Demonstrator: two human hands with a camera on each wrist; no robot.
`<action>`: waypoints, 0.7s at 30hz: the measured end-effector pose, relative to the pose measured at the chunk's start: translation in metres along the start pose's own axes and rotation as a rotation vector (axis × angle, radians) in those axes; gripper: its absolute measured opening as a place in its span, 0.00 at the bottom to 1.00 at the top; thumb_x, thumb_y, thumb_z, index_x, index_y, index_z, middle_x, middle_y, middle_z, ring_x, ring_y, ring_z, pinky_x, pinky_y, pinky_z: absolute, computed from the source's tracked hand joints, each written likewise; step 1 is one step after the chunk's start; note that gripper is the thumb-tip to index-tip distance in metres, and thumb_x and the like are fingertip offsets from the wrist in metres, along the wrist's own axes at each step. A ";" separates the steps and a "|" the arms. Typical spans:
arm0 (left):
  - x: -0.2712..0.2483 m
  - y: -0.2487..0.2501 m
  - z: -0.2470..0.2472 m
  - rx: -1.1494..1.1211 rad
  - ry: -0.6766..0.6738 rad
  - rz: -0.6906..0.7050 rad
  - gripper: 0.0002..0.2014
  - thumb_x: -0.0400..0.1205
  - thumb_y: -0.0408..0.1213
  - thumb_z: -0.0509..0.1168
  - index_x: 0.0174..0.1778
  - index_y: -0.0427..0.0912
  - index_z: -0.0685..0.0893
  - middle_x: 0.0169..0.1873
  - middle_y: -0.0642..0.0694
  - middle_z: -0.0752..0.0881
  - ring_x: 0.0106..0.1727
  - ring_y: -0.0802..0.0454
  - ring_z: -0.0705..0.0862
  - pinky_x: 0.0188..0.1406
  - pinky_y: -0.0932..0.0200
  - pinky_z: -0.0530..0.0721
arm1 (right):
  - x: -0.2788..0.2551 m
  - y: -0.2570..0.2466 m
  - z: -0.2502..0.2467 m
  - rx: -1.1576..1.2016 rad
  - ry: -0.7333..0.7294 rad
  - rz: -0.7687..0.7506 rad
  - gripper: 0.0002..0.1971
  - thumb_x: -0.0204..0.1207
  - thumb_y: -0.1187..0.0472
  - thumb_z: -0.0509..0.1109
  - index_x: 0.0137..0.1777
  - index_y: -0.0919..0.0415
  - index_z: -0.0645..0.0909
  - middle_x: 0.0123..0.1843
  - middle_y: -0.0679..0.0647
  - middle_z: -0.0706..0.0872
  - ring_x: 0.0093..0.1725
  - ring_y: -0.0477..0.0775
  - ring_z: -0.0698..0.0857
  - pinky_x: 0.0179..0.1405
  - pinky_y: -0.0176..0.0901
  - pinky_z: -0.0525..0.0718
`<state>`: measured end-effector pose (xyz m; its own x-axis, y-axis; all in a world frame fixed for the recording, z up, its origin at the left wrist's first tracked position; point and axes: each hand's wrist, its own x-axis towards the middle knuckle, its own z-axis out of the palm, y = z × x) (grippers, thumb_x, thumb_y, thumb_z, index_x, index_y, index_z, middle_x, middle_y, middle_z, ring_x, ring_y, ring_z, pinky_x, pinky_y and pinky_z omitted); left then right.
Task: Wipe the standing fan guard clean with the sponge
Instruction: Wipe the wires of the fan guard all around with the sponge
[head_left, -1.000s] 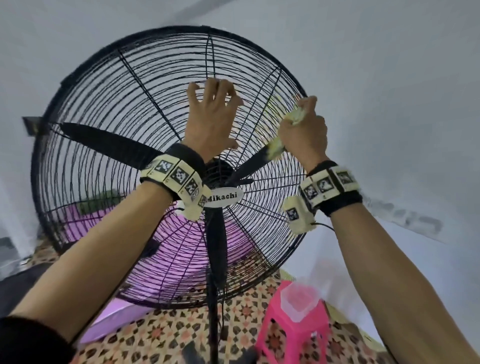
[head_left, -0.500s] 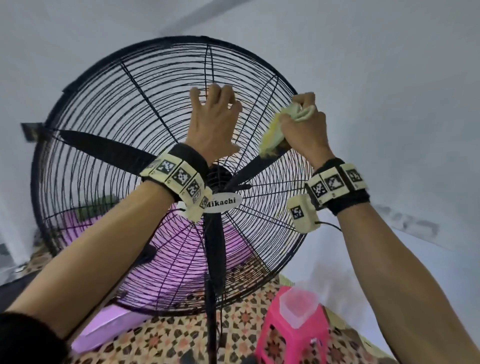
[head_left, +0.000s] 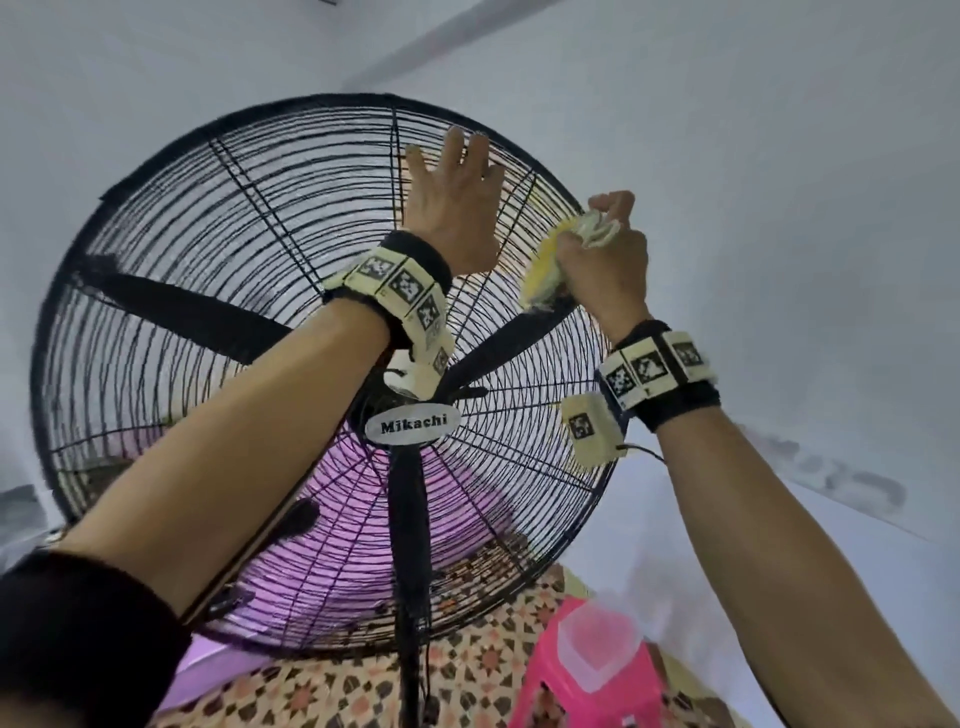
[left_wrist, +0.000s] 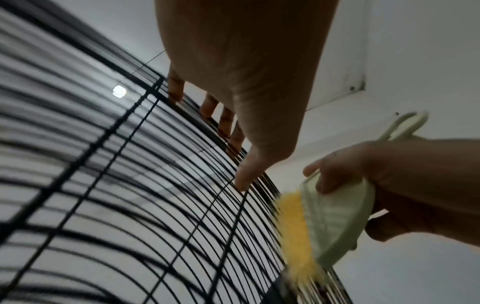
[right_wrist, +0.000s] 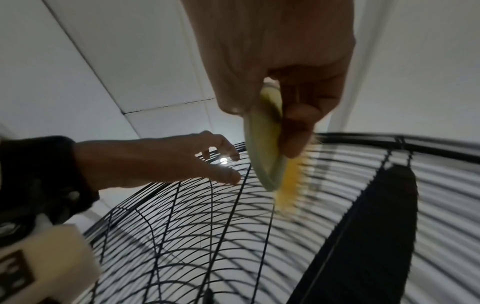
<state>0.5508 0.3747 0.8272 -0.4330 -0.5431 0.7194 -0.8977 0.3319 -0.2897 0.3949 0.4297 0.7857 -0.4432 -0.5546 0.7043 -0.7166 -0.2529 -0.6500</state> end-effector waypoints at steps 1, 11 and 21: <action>0.001 0.002 0.002 -0.004 0.008 -0.006 0.35 0.78 0.49 0.73 0.80 0.40 0.73 0.84 0.36 0.62 0.88 0.32 0.56 0.79 0.19 0.60 | 0.003 -0.002 -0.003 -0.099 -0.020 -0.005 0.21 0.79 0.59 0.65 0.71 0.56 0.67 0.49 0.54 0.82 0.48 0.59 0.86 0.47 0.51 0.87; -0.008 -0.005 0.007 0.018 0.086 -0.003 0.33 0.78 0.52 0.73 0.75 0.39 0.76 0.78 0.37 0.69 0.81 0.34 0.65 0.76 0.25 0.69 | 0.009 -0.011 -0.004 -0.251 -0.102 -0.031 0.23 0.77 0.63 0.65 0.70 0.61 0.66 0.53 0.59 0.83 0.51 0.61 0.83 0.46 0.48 0.80; -0.007 0.000 0.011 0.023 0.118 -0.014 0.34 0.77 0.56 0.74 0.75 0.42 0.76 0.76 0.39 0.70 0.80 0.36 0.65 0.75 0.28 0.68 | 0.015 0.001 -0.011 0.276 -0.087 -0.120 0.19 0.80 0.63 0.66 0.70 0.51 0.73 0.49 0.43 0.85 0.40 0.43 0.86 0.34 0.36 0.84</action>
<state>0.5533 0.3699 0.8148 -0.4087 -0.4529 0.7924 -0.9060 0.3062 -0.2924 0.3815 0.4296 0.7985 -0.3085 -0.5704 0.7612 -0.5822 -0.5196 -0.6253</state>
